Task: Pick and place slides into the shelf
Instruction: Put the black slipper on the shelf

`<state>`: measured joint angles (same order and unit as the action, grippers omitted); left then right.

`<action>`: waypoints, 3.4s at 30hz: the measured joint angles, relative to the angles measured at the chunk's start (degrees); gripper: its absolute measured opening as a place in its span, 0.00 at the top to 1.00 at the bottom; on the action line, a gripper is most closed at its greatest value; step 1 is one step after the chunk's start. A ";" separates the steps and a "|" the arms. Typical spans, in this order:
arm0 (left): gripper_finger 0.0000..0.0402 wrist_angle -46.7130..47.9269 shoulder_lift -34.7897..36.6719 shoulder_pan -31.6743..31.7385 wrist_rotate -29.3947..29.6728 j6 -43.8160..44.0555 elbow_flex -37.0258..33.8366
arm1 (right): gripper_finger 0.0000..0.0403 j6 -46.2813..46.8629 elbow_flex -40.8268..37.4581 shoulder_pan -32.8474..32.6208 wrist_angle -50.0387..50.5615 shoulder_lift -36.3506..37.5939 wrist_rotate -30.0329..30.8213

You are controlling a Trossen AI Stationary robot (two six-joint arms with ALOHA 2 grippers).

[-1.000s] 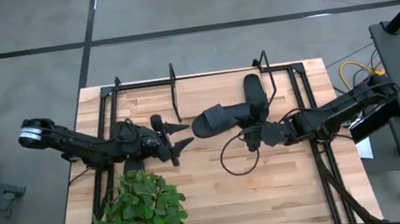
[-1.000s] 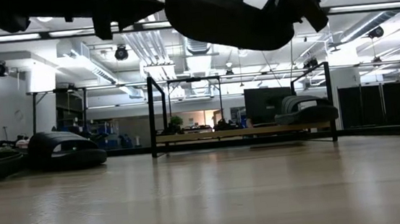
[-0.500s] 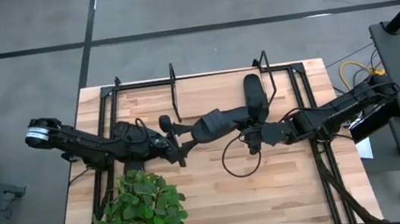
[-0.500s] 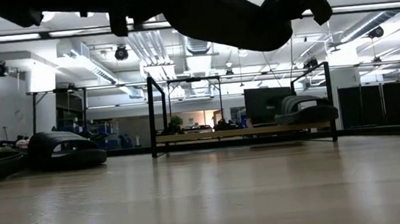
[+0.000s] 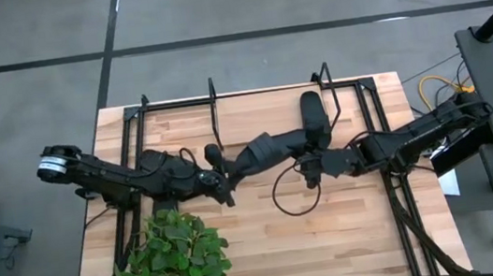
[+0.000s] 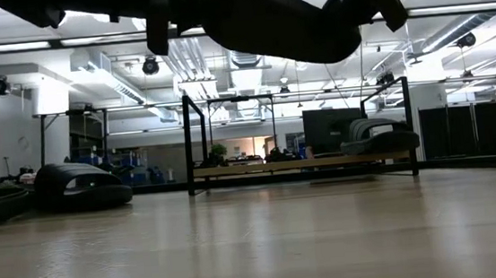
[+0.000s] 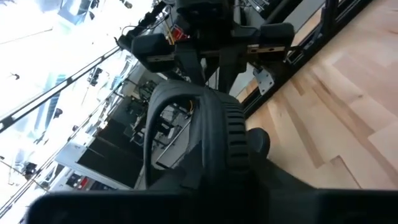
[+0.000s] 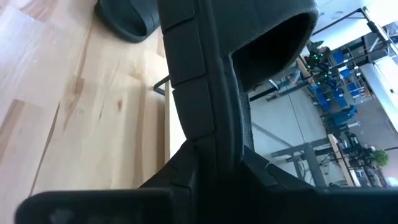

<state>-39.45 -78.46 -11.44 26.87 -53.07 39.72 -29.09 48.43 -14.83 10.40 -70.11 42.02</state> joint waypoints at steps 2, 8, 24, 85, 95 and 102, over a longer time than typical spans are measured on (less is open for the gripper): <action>0.95 -0.15 0.19 0.02 0.56 0.12 0.00 | 0.79 0.34 0.34 0.02 -0.02 0.01 0.07; 0.95 -0.70 0.48 0.09 4.47 0.12 0.21 | 0.69 1.38 1.79 -0.41 -0.26 0.22 5.30; 0.96 10.58 -0.05 6.27 19.72 0.36 5.52 | 0.65 7.66 3.95 -0.81 0.15 3.33 10.50; 0.96 1.29 -13.66 4.25 3.40 -24.30 19.78 | 0.66 16.01 8.65 23.12 11.61 14.39 -45.00; 0.91 0.86 -13.37 4.27 3.38 -20.26 19.69 | 0.97 15.18 8.65 23.06 11.80 15.46 -43.98; 0.89 7.24 -9.04 4.44 0.89 -9.45 18.10 | 0.98 12.28 7.42 22.99 11.48 17.45 -44.89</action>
<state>-32.21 -87.50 -7.01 27.76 -62.52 57.82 -16.81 55.84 8.16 21.88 -52.66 -2.87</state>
